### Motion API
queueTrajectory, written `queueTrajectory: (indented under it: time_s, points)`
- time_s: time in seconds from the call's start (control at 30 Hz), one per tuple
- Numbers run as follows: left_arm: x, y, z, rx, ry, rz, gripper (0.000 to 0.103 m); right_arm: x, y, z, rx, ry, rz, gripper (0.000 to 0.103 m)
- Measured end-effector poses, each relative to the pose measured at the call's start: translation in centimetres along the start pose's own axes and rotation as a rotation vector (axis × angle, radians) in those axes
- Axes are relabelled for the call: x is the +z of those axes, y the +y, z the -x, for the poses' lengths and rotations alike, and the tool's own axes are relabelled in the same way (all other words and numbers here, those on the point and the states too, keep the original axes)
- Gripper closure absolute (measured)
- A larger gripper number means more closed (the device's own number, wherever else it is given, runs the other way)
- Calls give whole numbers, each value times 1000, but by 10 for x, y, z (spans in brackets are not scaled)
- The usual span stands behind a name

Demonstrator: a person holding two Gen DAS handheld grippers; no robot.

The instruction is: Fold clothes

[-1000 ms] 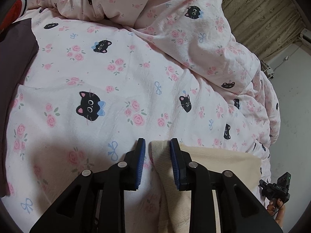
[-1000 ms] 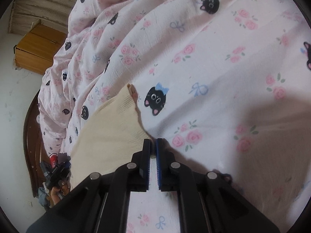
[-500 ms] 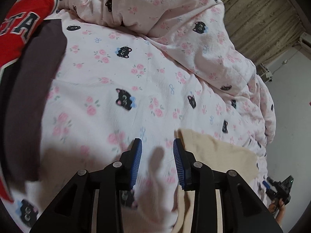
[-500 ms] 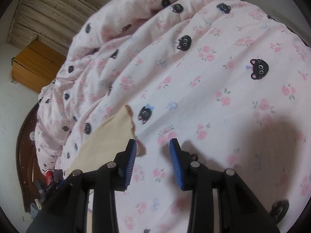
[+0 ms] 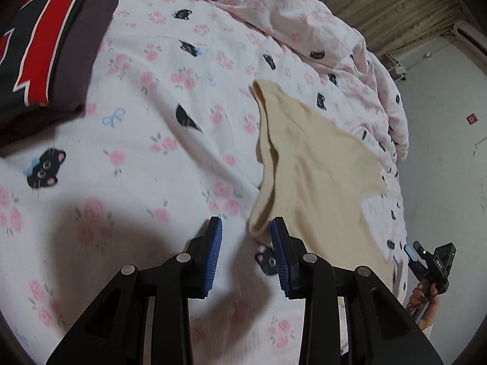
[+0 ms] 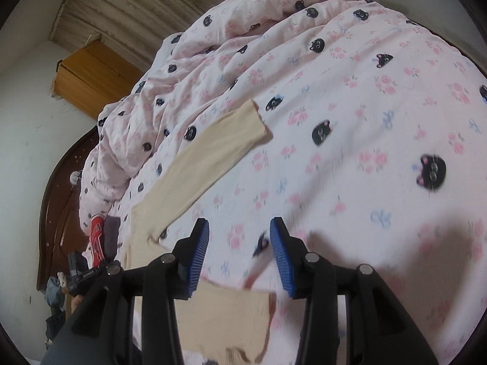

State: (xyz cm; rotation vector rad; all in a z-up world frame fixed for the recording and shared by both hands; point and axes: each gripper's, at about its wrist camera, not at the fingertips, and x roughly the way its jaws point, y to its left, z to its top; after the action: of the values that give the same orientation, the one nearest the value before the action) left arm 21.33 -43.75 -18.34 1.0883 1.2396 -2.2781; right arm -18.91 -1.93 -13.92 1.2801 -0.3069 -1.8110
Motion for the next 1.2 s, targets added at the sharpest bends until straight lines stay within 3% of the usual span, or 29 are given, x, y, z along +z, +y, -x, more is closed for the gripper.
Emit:
queueTrajectory:
  time_s: [0.37, 0.67, 0.9, 1.07, 1.2]
  points:
    - [-7, -2, -6, -67, 15, 57, 73, -27, -5, 9, -55, 48, 53, 59]
    - [-7, 9, -17, -84, 15, 150, 73, -32, -13, 13, -65, 62, 58, 59]
    - [-5, 15, -21, -141, -11, 210, 72, -35, -20, 15, -68, 77, 52, 59]
    - [-3, 10, -24, -148, -25, 199, 72, -37, -23, 19, -51, 77, 35, 59]
    - [-4, 8, -23, -111, -36, 168, 86, -48, -29, 25, 8, 84, -38, 56]
